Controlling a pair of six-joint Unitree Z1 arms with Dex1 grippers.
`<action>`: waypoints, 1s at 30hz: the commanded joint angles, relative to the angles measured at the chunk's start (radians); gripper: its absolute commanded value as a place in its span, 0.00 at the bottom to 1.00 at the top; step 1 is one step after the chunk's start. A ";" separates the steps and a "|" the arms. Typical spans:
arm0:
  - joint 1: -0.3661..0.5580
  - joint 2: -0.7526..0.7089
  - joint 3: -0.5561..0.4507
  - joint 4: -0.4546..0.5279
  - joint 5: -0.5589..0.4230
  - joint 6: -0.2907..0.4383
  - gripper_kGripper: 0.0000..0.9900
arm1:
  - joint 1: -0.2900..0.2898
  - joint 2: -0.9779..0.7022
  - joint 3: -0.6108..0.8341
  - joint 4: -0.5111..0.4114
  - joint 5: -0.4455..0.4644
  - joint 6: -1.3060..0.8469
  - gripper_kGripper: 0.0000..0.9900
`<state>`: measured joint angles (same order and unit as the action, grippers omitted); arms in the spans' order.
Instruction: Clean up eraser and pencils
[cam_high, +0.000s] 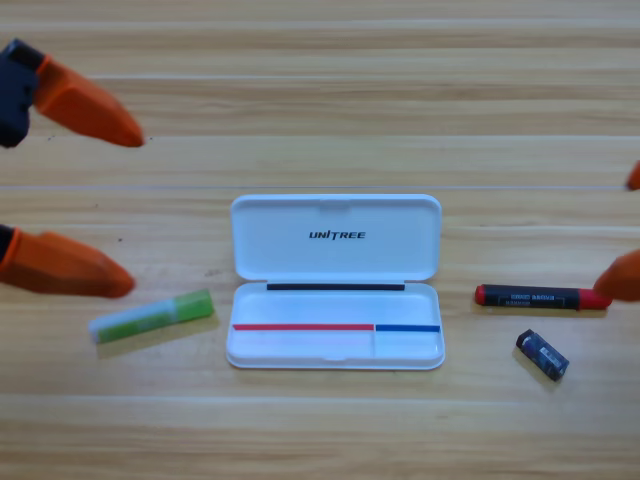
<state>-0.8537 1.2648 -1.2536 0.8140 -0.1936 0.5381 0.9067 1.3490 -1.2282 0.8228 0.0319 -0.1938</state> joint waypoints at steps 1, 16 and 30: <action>-0.015 0.140 -0.098 0.106 0.177 0.033 0.99 | -0.017 0.098 0.069 -0.034 -0.127 0.088 0.99; 0.099 0.484 -0.187 0.264 0.364 0.033 0.97 | -0.103 0.499 -0.027 -0.011 -0.066 0.037 0.99; 0.180 0.640 -0.213 0.211 0.318 0.005 0.97 | -0.152 0.647 -0.040 -0.036 -0.052 0.037 0.93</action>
<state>-0.7226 1.8391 -1.4813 1.0505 0.1384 0.5543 0.7914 1.9127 -1.2571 0.8100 -0.0427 -0.1503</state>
